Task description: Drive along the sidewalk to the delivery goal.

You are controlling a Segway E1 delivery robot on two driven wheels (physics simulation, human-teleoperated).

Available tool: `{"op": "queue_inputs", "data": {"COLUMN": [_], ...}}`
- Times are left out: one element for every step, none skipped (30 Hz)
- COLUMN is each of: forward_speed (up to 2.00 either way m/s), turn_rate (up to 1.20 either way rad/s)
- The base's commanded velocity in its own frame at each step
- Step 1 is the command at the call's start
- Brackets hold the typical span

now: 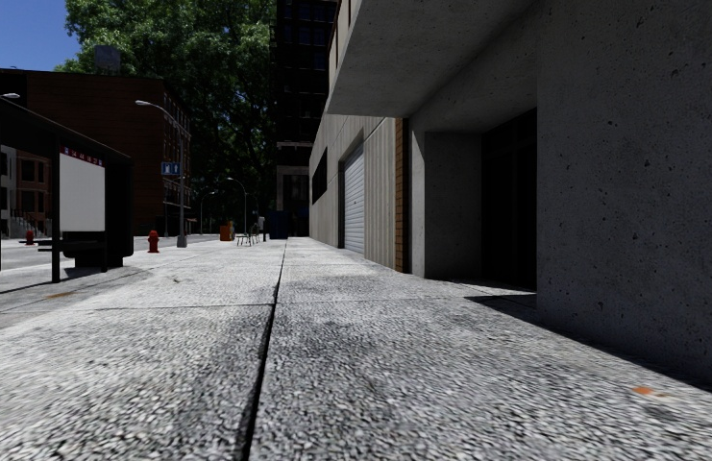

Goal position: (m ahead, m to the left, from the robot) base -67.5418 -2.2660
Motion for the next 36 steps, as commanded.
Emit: {"op": "queue_inputs", "data": {"forward_speed": [0.00, 0.00, 0.00, 0.00, 0.00, 0.00, 0.00, 0.00, 0.00, 0.00, 0.00, 0.00, 0.00, 0.00, 0.00, 0.00, 0.00, 0.00, 0.00, 0.00, 0.00, 0.00, 0.00, 0.00, 0.00, 0.00, 0.00, 0.00, 0.00, 0.00, 0.18, 0.52, 0.52, 0.69, 0.80, 0.86], "turn_rate": [0.00, 0.00, 0.00, 0.00, 0.00, 0.00, 0.00, 0.00, 0.00, 0.00, 0.00, 0.00, 0.00, 0.00, 0.00, 0.00, 0.00, 0.00, 0.00, 0.00, 0.00, 0.00, 0.00, 0.00, 0.00, 0.00, 0.00, 0.00, 0.00, 0.00, 0.00, 0.00, 0.00, 0.00, 0.00, 0.00]}}
